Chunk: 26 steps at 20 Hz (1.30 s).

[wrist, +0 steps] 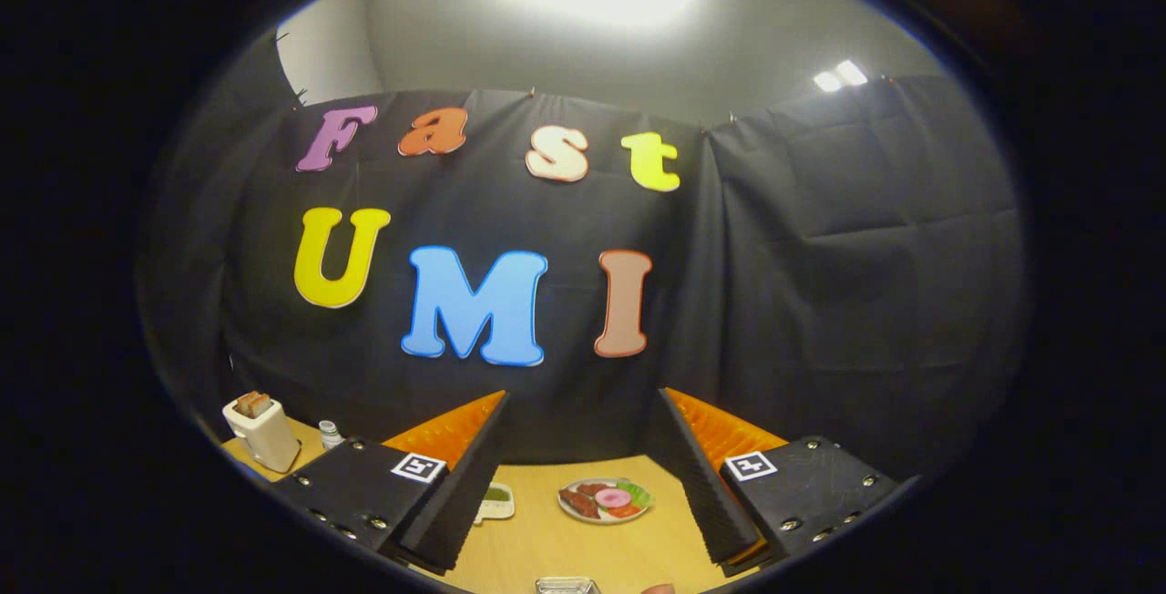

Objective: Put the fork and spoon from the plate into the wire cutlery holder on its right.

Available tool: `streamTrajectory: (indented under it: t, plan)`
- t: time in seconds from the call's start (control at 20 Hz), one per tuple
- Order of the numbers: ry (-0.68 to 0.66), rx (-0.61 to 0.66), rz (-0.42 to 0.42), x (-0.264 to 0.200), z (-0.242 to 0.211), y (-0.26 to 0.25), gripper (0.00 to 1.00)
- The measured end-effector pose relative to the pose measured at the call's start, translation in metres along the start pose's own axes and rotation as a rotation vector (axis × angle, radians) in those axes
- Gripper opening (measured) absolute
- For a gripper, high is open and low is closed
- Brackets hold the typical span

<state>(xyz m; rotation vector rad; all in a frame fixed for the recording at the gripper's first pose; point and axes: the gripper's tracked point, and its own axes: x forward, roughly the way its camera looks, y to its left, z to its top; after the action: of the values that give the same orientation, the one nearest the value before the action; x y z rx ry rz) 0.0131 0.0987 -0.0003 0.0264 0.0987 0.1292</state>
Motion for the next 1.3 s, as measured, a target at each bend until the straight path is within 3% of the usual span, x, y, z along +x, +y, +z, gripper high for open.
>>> streamTrajectory:
  t: [0.1,0.15,0.2,0.25,0.3,0.45,0.6,0.75,1.3]
  plan:
    - [-0.178,0.119,-0.030,-0.003,0.034,0.006,0.95]
    - [-0.188,0.205,0.034,-0.011,0.041,0.020,0.95]
    - [-0.160,0.268,0.043,-0.018,0.034,0.028,0.96]
    - [-0.114,0.281,-0.001,-0.020,0.024,0.021,0.96]
    - [-0.084,0.256,-0.055,-0.025,0.014,0.003,0.96]
    - [-0.062,0.103,-0.072,-0.037,0.012,-0.005,0.96]
    - [0.026,0.146,-0.075,-0.052,-0.009,-0.009,0.96]
    - [0.028,0.119,-0.071,-0.051,-0.006,-0.009,0.96]
    - [0.094,0.171,0.144,-0.019,-0.037,0.076,0.96]
